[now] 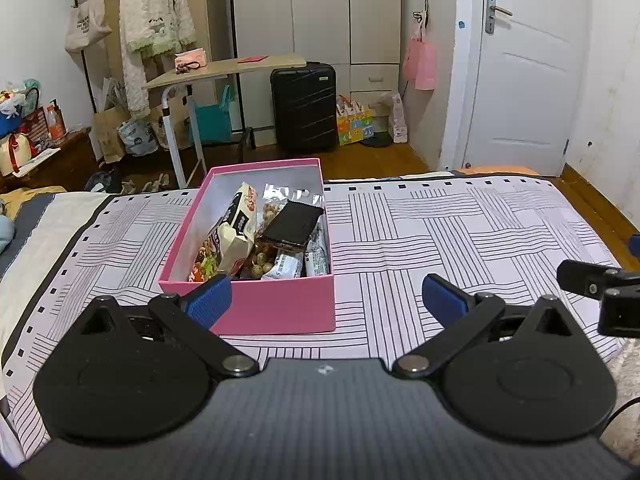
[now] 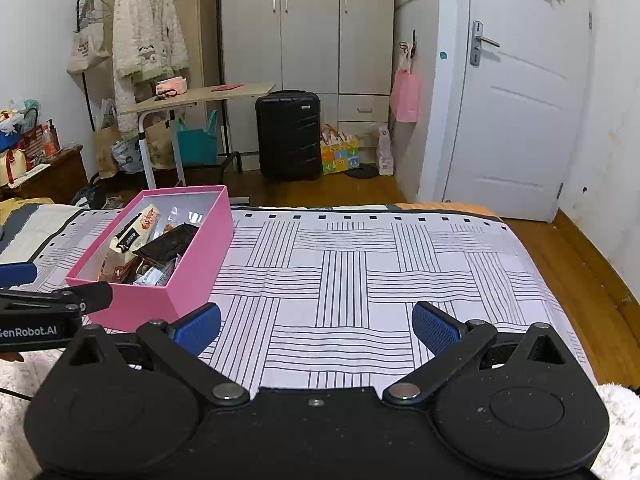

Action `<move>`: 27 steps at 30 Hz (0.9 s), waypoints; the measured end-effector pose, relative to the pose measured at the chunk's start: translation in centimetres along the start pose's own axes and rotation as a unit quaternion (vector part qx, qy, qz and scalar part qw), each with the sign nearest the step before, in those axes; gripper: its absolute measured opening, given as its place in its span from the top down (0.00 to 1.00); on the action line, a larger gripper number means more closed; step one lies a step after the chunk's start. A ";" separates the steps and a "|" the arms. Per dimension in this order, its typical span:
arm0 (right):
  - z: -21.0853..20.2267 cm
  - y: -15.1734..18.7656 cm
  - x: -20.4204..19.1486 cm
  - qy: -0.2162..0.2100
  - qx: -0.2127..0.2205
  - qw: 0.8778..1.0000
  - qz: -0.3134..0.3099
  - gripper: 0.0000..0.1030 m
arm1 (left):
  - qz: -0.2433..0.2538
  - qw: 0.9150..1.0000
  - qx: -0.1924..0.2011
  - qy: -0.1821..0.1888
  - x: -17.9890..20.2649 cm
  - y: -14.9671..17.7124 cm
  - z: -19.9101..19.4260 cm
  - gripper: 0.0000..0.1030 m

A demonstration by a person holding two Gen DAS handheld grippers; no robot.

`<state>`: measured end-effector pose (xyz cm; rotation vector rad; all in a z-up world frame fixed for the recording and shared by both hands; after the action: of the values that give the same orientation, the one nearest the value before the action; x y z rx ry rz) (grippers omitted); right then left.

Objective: Organize snacks

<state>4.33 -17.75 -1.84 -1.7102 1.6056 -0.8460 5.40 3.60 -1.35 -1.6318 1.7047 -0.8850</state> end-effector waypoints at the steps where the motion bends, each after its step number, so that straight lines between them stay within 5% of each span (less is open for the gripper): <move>1: 0.0 0.0 0.0 -0.001 0.000 1.000 0.002 0.00 | 0.000 1.000 0.000 -0.002 -0.1 0.0 0.0 0.00; 27: 0.5 0.2 -0.1 0.007 -0.006 1.000 -0.002 0.00 | 0.000 0.999 0.004 -0.034 -0.8 0.2 0.2 0.00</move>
<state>4.58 -17.64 -2.32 -1.7195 1.6204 -0.8541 5.45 4.35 -1.62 -1.6374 1.6531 -0.8264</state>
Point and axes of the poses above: each gripper's, at about its wrist camera, not at the fingertips, and z roughly the way its jaws point, x to its right, y to its underside, the point moved 4 cm from there along z, roughly the way its jaws point, and after that the axes turned 2 degrees about -z, right-handed, at the moved point
